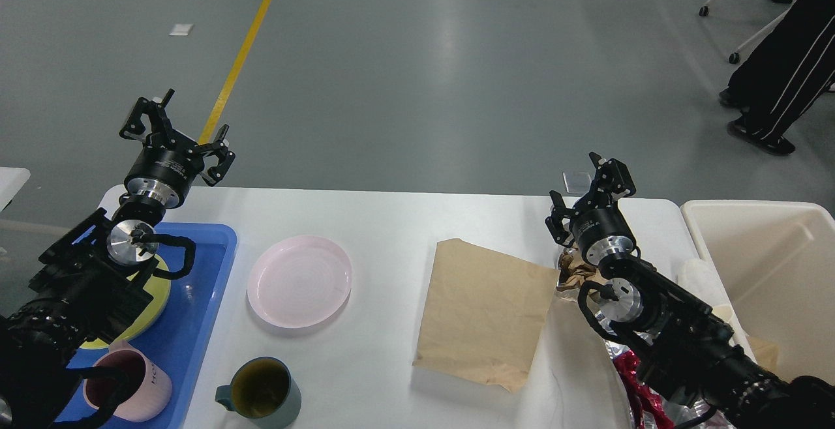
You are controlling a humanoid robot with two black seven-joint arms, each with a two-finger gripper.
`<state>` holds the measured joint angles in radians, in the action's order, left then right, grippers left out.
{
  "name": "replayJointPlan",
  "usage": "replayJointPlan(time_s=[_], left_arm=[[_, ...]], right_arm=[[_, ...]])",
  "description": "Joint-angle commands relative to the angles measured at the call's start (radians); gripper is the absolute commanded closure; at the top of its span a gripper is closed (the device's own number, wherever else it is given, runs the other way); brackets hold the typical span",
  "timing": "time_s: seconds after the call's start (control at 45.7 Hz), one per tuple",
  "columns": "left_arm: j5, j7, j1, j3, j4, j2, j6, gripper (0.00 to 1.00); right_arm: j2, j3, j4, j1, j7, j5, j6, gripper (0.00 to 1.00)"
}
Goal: Tidy desktop
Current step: 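Lift the left gripper up and away from the blue tray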
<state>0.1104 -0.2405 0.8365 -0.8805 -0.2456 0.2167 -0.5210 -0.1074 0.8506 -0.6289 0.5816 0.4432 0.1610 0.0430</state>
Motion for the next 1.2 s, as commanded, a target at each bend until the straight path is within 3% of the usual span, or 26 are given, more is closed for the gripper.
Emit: replayJointPlan(time_s=[0.0, 0.612, 0.787, 0.919, 1.028, 1.181], left_arm=[[0.000, 0.000, 0.000, 0.000, -0.001, -0.002, 0.001, 0.04], [0.003, 0.000, 0.001, 0.002, -0.003, 0.007, 0.022, 0.04], [0.006, 0.001, 0.027, 0.081, -0.004, 0.055, 0.021, 0.04], [0.006, -0.002, 0.090, 0.291, -0.003, 0.110, 0.007, 0.04], [0.008, -0.002, 0.176, 0.539, -0.003, 0.174, 0.018, 0.04], [0.000, 0.003, 0.335, 0.912, -0.003, 0.176, 0.044, 0.04]], right_arm=[[0.000, 0.001, 0.000, 0.001, -0.001, 0.000, 0.000, 0.00], [0.000, -0.001, 0.000, 0.001, -0.001, 0.000, 0.000, 0.00], [0.000, -0.001, 0.000, 0.000, 0.000, 0.000, 0.000, 0.00], [0.000, 0.001, 0.000, 0.000, -0.001, 0.000, 0.000, 0.00], [0.000, 0.001, 0.000, 0.000, -0.001, 0.000, 0.000, 0.00], [0.000, -0.001, 0.000, 0.000, 0.000, 0.000, 0.000, 0.00]])
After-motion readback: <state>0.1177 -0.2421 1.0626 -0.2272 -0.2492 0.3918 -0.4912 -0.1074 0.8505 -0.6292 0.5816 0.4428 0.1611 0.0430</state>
